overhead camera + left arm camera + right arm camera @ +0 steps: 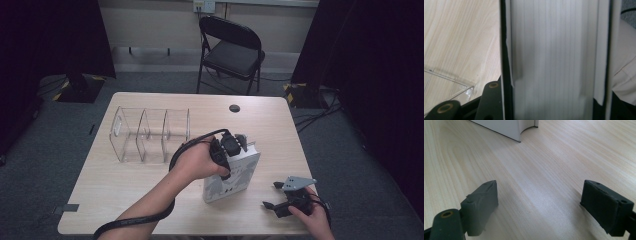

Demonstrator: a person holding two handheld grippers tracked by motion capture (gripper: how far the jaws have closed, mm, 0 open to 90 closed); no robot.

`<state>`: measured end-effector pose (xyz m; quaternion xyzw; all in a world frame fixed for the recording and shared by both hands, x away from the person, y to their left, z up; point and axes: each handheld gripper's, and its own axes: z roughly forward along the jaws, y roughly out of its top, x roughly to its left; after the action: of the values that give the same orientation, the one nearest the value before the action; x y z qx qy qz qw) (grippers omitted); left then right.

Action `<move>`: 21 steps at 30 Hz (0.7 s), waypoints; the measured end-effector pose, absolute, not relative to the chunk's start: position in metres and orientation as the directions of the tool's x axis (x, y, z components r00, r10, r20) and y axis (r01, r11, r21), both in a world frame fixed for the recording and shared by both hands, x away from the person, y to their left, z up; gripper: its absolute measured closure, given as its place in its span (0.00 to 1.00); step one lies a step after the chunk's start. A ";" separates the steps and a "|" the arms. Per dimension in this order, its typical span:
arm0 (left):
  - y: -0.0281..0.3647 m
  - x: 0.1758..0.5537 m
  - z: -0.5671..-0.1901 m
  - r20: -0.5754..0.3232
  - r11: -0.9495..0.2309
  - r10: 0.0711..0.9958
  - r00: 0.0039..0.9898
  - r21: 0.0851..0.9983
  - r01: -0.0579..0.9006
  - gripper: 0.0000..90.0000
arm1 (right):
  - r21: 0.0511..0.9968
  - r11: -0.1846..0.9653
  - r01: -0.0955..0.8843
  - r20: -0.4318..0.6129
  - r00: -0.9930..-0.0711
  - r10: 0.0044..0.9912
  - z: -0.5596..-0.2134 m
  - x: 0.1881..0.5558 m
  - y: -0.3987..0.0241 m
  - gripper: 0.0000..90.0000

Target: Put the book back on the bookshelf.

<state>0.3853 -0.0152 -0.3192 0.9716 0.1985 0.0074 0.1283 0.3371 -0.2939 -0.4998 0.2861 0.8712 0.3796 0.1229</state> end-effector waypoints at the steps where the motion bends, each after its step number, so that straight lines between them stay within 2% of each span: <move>1: -0.015 0.386 -0.319 -0.031 -0.895 0.377 0.926 0.247 0.372 0.58 | 0.732 0.548 0.405 0.003 -0.806 0.592 -0.500 0.337 -0.294 0.15; 21: -0.010 0.387 -0.312 -0.048 -0.875 0.443 0.895 0.197 0.443 0.59 | 0.732 0.549 0.405 0.004 -0.808 0.590 -0.500 0.337 -0.294 0.15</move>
<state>0.3871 -0.0098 -0.3116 0.9681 0.2288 -0.0005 0.1019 0.3374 -0.2940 -0.4998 0.2852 0.8715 0.3799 0.1218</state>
